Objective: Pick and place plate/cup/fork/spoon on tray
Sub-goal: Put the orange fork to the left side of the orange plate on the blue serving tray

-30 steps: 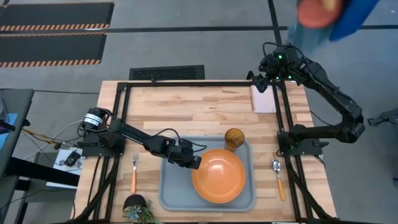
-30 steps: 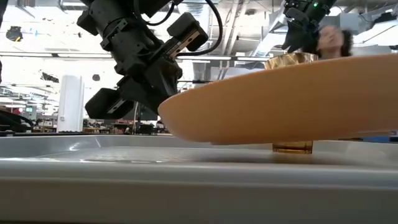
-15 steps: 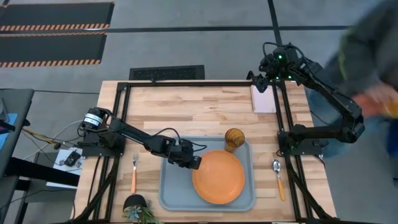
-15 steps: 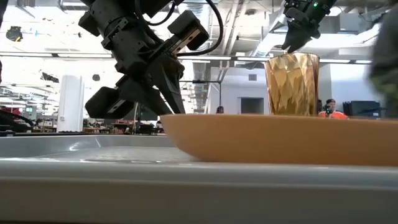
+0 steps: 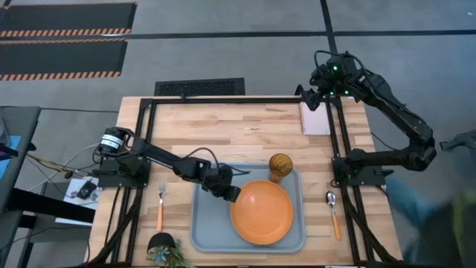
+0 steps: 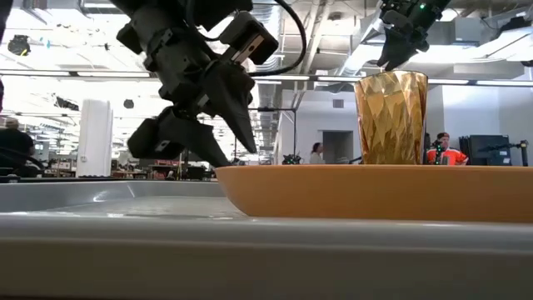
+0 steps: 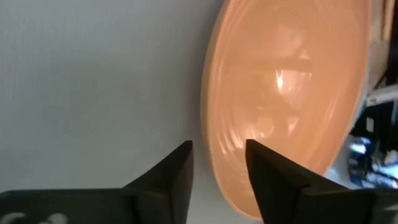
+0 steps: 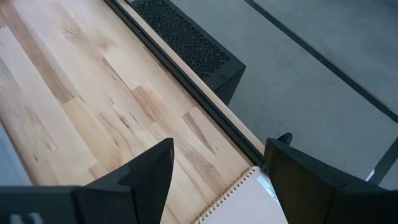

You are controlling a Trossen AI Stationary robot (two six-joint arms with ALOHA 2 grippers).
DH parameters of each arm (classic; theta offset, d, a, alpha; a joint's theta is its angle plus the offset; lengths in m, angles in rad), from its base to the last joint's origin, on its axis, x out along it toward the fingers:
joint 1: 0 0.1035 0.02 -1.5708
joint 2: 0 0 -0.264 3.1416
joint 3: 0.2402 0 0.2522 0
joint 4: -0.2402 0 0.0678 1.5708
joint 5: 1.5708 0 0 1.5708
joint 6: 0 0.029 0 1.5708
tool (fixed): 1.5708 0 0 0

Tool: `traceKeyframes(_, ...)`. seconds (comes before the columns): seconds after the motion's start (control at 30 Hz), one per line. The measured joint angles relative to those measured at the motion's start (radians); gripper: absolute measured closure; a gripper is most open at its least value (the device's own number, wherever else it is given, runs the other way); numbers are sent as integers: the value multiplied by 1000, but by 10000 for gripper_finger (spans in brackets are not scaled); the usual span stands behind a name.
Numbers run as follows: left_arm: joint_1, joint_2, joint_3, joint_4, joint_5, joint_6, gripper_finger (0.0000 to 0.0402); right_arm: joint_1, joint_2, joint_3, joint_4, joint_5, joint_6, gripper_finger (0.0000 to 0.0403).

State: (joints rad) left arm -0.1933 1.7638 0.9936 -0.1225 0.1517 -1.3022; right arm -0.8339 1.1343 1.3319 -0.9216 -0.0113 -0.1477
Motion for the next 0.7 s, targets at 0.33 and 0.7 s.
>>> traceKeyframes(0.33, 76, -171, 0, -238, 12, 97, 235, 0, 0, 0, 1, 0, 0, 129)
traceKeyframes(0.7, -14, -490, 1, -871, -185, -9, 230, 0, 12, 0, 2, 0, 6, 129)
